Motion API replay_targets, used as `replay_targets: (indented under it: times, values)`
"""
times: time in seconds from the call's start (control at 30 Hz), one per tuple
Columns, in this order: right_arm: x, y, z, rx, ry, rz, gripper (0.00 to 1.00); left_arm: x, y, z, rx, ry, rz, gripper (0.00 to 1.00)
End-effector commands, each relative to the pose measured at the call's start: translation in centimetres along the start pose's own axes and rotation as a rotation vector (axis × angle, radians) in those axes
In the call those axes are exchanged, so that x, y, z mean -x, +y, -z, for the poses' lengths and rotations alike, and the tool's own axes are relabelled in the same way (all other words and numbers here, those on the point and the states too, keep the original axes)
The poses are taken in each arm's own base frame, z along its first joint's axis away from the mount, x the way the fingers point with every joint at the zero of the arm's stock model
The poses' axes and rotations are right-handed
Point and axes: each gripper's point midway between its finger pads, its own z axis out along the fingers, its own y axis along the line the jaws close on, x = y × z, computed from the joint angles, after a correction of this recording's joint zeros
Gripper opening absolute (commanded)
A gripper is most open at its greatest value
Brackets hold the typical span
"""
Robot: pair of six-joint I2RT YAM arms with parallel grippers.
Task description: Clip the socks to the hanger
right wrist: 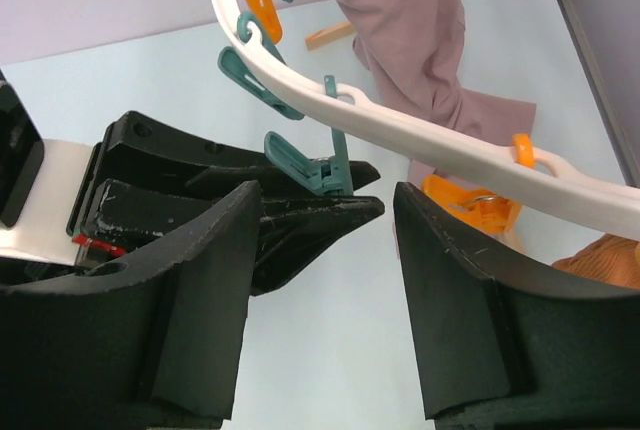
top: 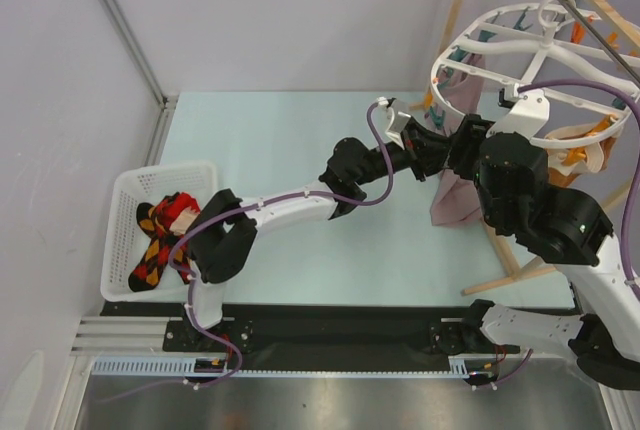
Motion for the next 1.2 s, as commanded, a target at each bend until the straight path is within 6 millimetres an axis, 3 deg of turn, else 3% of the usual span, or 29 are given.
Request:
replay_targets:
  times: [0.0, 0.43, 0.67, 1.0, 1.07, 1.13, 1.17]
  values:
    - [1.6, -0.2, -0.4, -0.027, -0.076, -0.045, 0.6, 4.3, -3.4, 0.0, -0.083, -0.065, -0.011, 0.0]
    - [1.6, 1.4, -2.3, -0.042, -0.08, -0.022, 0.6, 4.9, -4.0, 0.5, -0.089, -0.071, -0.023, 0.0]
    - [1.7, 1.1, -2.6, -0.054, -0.083, -0.013, 0.51, 4.8, -3.9, 0.6, -0.082, -0.069, -0.023, 0.0]
    - [1.7, 0.6, -2.7, -0.067, -0.078, -0.012, 0.5, 4.5, -3.5, 0.8, -0.075, -0.064, -0.02, 0.0]
    - [1.5, 0.6, -2.9, -0.067, -0.073, -0.011, 0.45, 4.5, -3.5, 0.8, -0.076, -0.065, -0.02, 0.0]
    - [1.4, 0.6, -3.0, -0.066, -0.07, -0.011, 0.37, 4.5, -3.5, 1.0, -0.076, -0.067, -0.012, 0.15]
    - [1.4, 0.5, -3.1, -0.067, -0.067, -0.011, 0.26, 4.7, -3.5, 1.1, -0.078, -0.077, -0.009, 0.24]
